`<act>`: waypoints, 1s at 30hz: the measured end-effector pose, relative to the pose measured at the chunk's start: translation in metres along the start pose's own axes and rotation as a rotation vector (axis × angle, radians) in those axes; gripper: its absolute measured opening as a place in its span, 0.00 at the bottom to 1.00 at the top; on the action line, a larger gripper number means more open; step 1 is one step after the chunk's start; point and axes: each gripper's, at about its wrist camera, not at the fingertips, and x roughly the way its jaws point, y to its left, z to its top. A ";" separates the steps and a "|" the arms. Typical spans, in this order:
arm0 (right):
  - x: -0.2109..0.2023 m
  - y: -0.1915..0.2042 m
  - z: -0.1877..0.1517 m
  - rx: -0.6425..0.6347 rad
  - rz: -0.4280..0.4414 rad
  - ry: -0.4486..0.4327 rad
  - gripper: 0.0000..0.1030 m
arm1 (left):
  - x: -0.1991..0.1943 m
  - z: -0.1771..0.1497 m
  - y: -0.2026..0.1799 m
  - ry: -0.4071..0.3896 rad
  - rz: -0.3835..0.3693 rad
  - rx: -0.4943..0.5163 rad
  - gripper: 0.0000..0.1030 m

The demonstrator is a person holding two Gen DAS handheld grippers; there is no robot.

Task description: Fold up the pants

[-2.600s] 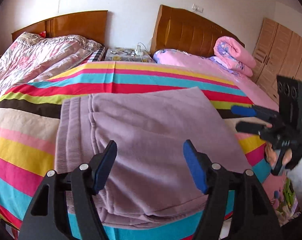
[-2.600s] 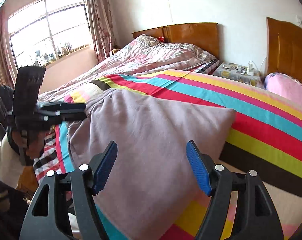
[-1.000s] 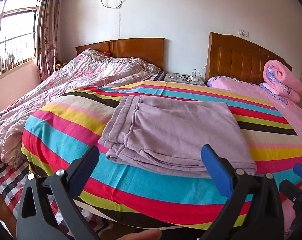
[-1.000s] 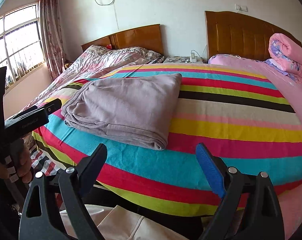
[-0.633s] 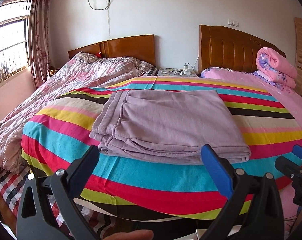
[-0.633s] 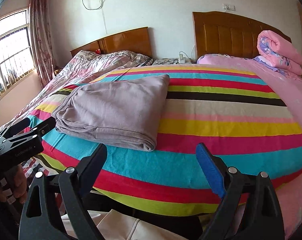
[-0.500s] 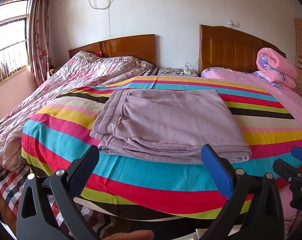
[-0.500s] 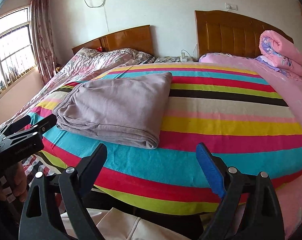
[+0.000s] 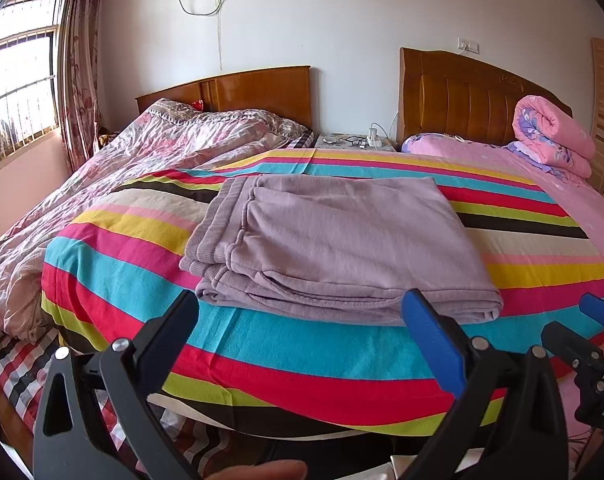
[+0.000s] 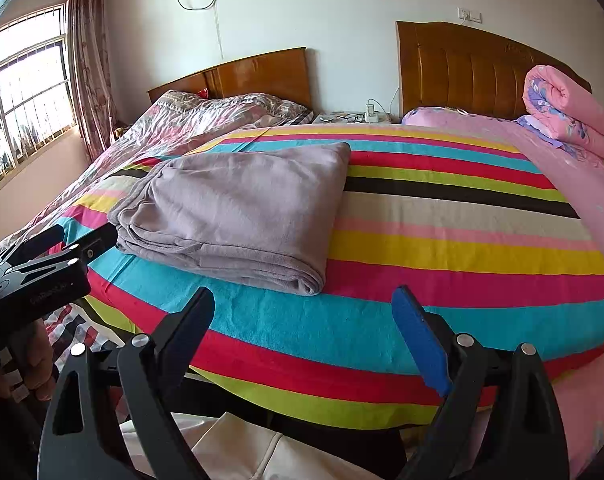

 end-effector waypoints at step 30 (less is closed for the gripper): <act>0.000 0.001 0.000 -0.006 0.005 0.000 0.85 | 0.000 -0.001 0.000 -0.002 0.001 -0.001 0.99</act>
